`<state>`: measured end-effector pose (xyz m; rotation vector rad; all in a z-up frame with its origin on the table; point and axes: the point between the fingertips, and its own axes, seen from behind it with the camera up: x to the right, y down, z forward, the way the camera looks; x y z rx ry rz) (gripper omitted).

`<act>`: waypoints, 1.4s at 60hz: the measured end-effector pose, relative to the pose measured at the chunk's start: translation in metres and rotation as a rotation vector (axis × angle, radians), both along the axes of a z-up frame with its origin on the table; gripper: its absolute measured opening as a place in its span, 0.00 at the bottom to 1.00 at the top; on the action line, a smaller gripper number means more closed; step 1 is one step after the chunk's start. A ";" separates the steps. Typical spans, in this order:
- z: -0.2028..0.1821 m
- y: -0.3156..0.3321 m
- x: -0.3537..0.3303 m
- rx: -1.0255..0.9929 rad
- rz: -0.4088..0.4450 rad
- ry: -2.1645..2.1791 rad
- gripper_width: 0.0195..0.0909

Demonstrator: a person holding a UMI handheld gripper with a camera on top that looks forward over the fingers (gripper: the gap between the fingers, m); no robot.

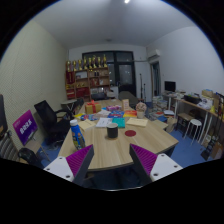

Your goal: Pour water

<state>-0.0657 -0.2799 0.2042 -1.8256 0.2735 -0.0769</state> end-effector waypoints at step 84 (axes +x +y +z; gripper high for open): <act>-0.141 0.328 -0.130 0.029 -0.038 -0.194 0.55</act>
